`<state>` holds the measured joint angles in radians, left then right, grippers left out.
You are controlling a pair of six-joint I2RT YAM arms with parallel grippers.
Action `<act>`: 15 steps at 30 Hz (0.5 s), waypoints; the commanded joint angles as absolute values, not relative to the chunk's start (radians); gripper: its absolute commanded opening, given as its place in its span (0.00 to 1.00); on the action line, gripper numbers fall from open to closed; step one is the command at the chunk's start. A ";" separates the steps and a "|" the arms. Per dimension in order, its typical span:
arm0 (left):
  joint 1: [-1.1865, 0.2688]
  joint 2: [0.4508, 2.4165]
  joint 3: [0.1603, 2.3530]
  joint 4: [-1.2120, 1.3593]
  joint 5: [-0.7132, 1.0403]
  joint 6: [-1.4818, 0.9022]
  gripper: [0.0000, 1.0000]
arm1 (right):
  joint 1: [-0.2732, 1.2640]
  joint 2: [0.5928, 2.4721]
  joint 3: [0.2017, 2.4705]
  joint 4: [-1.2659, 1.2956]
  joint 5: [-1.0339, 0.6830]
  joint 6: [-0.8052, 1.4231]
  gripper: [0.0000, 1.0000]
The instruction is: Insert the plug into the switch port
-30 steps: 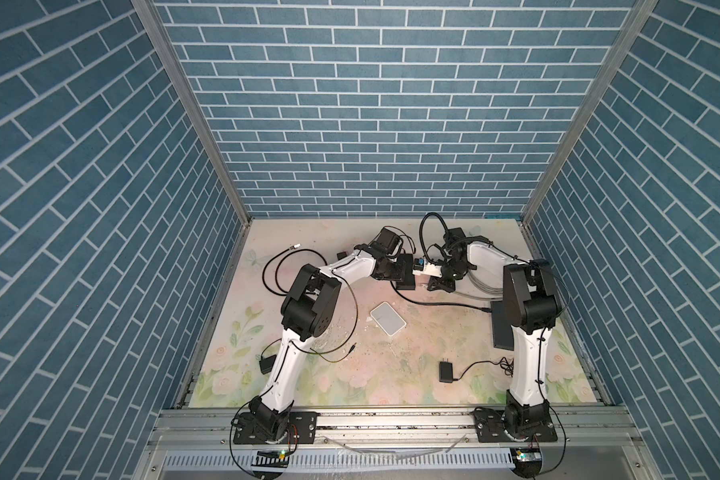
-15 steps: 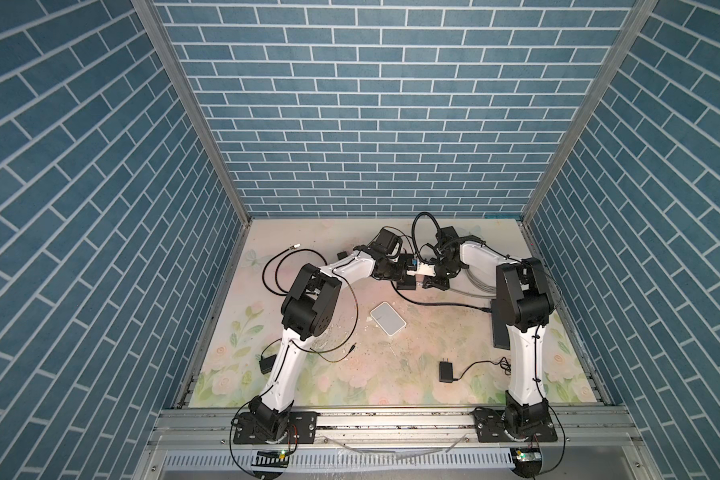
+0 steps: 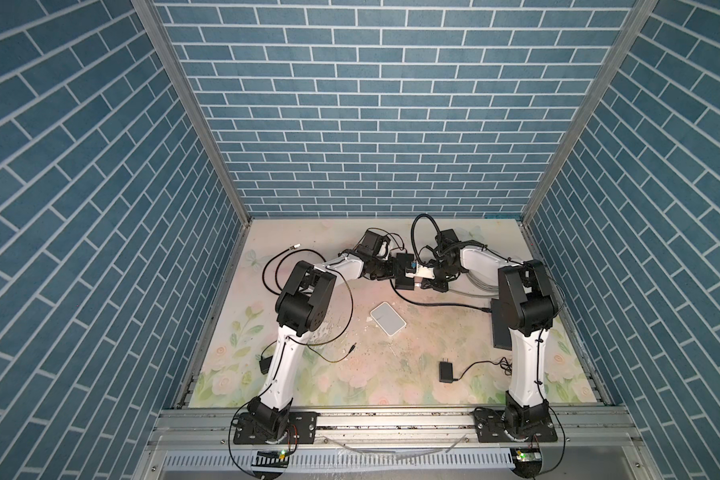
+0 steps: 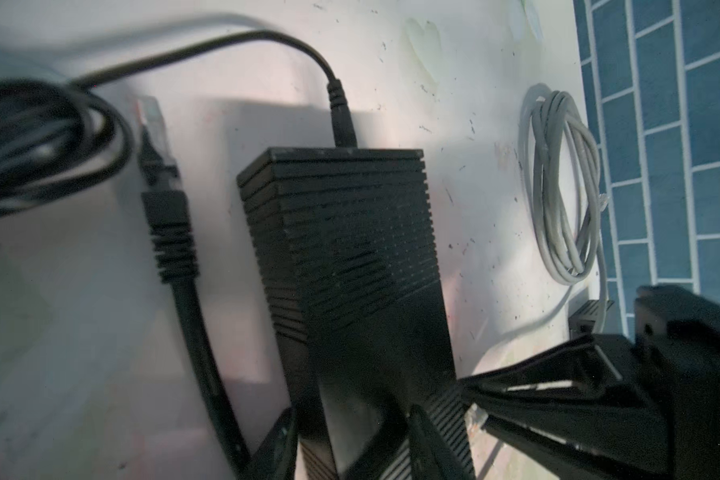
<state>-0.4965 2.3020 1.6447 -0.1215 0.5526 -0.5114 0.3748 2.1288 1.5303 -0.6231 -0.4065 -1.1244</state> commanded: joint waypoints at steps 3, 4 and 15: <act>-0.484 2.354 1.648 -0.108 0.632 -0.557 0.43 | 0.402 2.099 1.479 -0.635 -0.384 -1.149 0.09; -0.483 2.356 1.655 -0.119 0.636 -0.549 0.44 | 0.402 2.095 1.467 -0.615 -0.382 -1.142 0.09; -0.485 2.354 1.637 -0.155 0.645 -0.558 0.44 | 0.415 2.121 1.464 -0.540 -0.300 -1.073 0.09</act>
<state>-0.4786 2.3230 1.6562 -0.0994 0.6273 -0.5480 0.4053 2.1040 1.4891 -0.5476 -0.3458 -1.0805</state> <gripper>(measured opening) 0.437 0.096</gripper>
